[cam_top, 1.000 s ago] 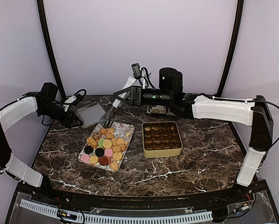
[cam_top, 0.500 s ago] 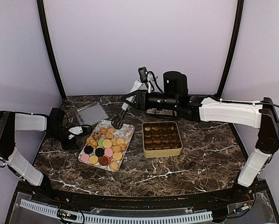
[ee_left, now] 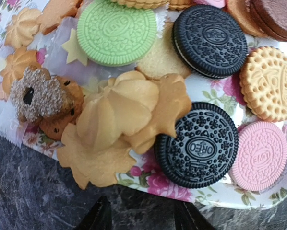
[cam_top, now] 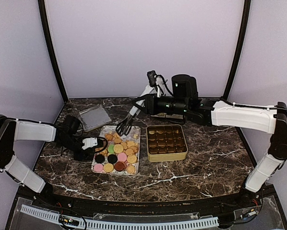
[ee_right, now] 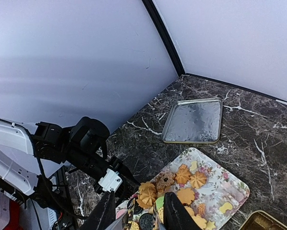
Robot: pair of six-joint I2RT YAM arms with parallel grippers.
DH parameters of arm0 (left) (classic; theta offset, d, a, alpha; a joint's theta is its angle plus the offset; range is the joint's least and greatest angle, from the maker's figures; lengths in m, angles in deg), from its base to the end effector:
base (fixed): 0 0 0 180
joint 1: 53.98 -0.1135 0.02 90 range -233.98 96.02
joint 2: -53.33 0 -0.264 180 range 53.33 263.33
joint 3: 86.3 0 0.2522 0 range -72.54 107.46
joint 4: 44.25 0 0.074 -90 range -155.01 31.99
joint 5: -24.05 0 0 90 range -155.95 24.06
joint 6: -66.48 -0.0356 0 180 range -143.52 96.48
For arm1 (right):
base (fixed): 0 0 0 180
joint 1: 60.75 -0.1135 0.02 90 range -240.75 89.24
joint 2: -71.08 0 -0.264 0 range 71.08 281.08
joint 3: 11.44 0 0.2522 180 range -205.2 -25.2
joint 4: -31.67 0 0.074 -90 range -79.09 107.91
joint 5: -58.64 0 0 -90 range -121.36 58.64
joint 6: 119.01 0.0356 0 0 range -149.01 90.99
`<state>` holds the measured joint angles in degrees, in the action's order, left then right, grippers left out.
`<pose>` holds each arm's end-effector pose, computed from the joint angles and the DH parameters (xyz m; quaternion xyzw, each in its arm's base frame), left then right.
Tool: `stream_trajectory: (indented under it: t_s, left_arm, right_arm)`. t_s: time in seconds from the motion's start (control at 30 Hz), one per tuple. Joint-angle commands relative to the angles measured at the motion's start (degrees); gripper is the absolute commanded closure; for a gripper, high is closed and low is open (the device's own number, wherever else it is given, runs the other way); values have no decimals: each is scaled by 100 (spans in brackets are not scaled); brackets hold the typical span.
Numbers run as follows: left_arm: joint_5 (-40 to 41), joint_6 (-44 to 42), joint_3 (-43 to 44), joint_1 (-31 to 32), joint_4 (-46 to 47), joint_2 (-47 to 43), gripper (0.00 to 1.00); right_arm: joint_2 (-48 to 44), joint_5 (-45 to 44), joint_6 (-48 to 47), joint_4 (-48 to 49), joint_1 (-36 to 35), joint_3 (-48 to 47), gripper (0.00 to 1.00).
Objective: Pack the cookies
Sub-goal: Move the plate to the center of the board.
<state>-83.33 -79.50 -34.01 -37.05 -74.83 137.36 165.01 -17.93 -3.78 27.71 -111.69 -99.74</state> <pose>0.2429 -0.0851 0.1478 0.5994 0.7505 -0.0592 0.2719 0.2432 0.3128 0.3340 -0.2423 0.7227 0.4657 0.4495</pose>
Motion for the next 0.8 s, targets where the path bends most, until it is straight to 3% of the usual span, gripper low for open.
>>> stream_trajectory:
  t_s: [0.0, 0.2, 0.4, 0.57, 0.77]
  left_arm:
    - [-634, 512, 160, 299, -557, -267, 54]
    - [-956, 914, 828, 138, -1522, -551, 49]
    - [-1438, 1065, 1497, -932, -2374, -541, 41]
    - [-1473, 1214, 1623, -1477, -2511, -532, 37]
    - [-1446, 1449, 1640, -1641, -2481, -527, 35]
  right_arm:
    - [-185, -152, -102, 177, 20, 106, 76]
    - [-40, -135, -140, 102, 7, 65, 76]
    - [176, -420, -386, -149, -179, -139, 76]
    - [370, -1088, -715, -439, -582, -417, 76]
    - [563, -1905, -914, -503, -1065, -614, 76]
